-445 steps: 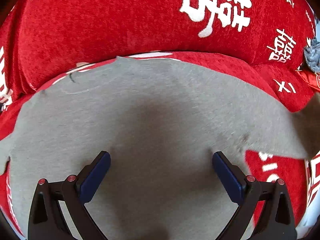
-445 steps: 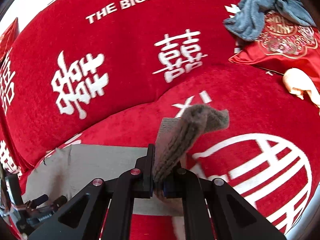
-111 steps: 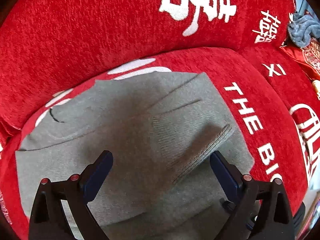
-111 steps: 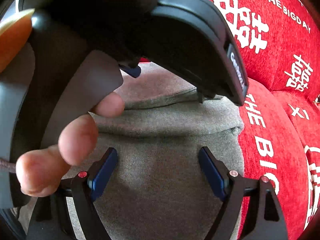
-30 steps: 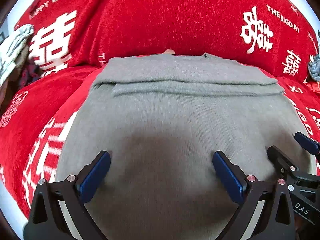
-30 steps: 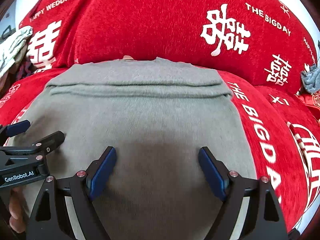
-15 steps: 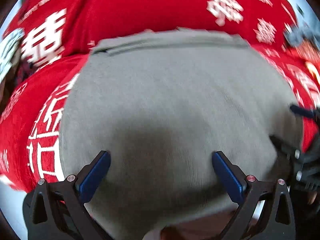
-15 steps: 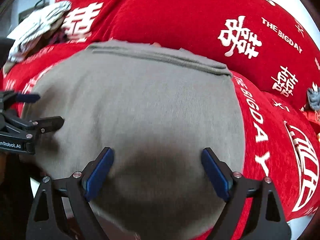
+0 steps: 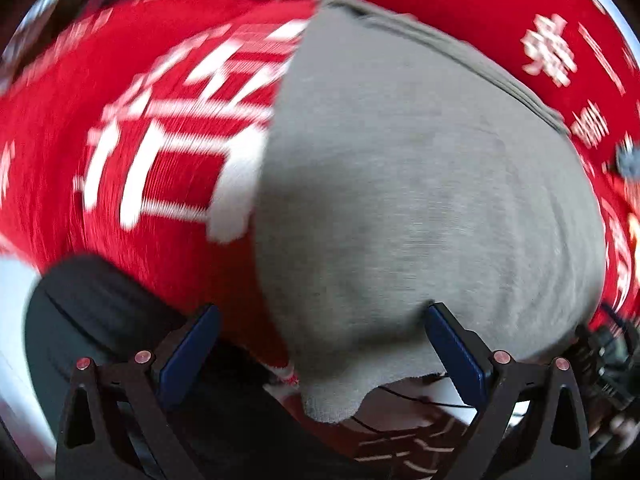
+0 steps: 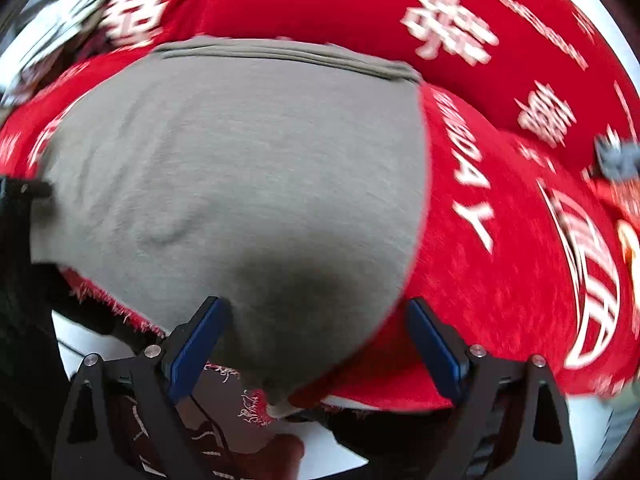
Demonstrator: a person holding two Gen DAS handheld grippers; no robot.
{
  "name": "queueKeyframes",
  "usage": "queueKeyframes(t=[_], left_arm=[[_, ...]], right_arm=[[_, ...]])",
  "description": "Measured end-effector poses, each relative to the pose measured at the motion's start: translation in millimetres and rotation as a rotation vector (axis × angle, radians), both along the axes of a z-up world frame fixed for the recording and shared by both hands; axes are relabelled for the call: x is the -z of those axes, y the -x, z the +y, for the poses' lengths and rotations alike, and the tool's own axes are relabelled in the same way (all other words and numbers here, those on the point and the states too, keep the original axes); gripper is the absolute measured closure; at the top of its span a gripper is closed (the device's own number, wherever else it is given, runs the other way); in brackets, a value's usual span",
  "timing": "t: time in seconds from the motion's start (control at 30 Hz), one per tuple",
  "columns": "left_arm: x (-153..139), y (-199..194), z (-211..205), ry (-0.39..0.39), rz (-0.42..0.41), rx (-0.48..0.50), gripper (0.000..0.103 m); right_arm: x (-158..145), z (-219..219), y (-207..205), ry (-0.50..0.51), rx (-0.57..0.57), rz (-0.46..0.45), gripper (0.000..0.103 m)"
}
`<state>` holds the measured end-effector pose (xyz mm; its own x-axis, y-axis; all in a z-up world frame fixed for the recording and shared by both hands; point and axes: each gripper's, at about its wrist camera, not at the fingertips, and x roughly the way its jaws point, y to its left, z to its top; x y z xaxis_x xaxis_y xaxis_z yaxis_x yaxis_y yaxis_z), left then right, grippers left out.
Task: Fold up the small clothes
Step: 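Grasp the hem with both grippers and fold it up over the sleeves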
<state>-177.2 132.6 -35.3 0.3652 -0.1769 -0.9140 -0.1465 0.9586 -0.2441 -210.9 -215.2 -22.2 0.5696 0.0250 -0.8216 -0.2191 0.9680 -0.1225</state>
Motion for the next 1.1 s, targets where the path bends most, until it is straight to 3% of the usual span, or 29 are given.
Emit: queueKeyframes(t=[0.1, 0.17, 0.2, 0.3, 0.37, 0.43, 0.47, 0.53, 0.6, 0.63, 0.77, 0.93, 1.1], left_arm=[[7, -5, -9, 0.016, 0.04, 0.048, 0.001], [5, -5, -25, -0.016, 0.036, 0.114, 0.003], [2, -4, -35, -0.046, 0.024, 0.15, 0.013], [-4, 4, -58, -0.114, 0.0, 0.192, 0.029], [-8, 7, -62, -0.111, -0.006, 0.198, 0.045], [-11, 11, -58, -0.096, 0.0, 0.197, 0.068], [-14, 11, -54, -0.093, 0.001, 0.193, 0.072], [-23, 11, -49, -0.091, -0.012, 0.184, 0.086], [-33, 9, -46, -0.089, -0.035, 0.185, 0.086], [-39, 8, -45, -0.086, -0.05, 0.189, 0.091], [-67, 3, -46, -0.062, -0.134, 0.2, 0.091], [-92, -47, -30, -0.041, -0.227, 0.154, 0.091], [-84, -91, -27, -0.049, -0.237, 0.112, 0.091]], right_arm=[[9, -8, -7, -0.042, 0.039, 0.072, 0.01], [11, -6, -6, -0.028, 0.038, 0.072, 0.009], [12, -4, -5, -0.03, 0.025, 0.076, 0.011], [8, 3, 1, -0.001, -0.006, 0.051, 0.037], [4, 4, 4, -0.012, -0.027, 0.042, 0.068], [-1, -1, 3, -0.042, -0.027, 0.041, 0.084], [-3, -5, 2, -0.074, -0.026, 0.045, 0.087], [-7, -11, 0, -0.14, -0.027, 0.054, 0.089], [-14, -18, -1, -0.202, -0.042, 0.048, 0.089], [-19, -20, -1, -0.232, -0.05, 0.04, 0.09], [-47, -33, -4, -0.366, -0.051, -0.023, 0.09], [-80, -41, -39, -0.423, -0.024, -0.115, 0.09], [-88, -40, -99, -0.457, 0.04, -0.122, 0.09]])
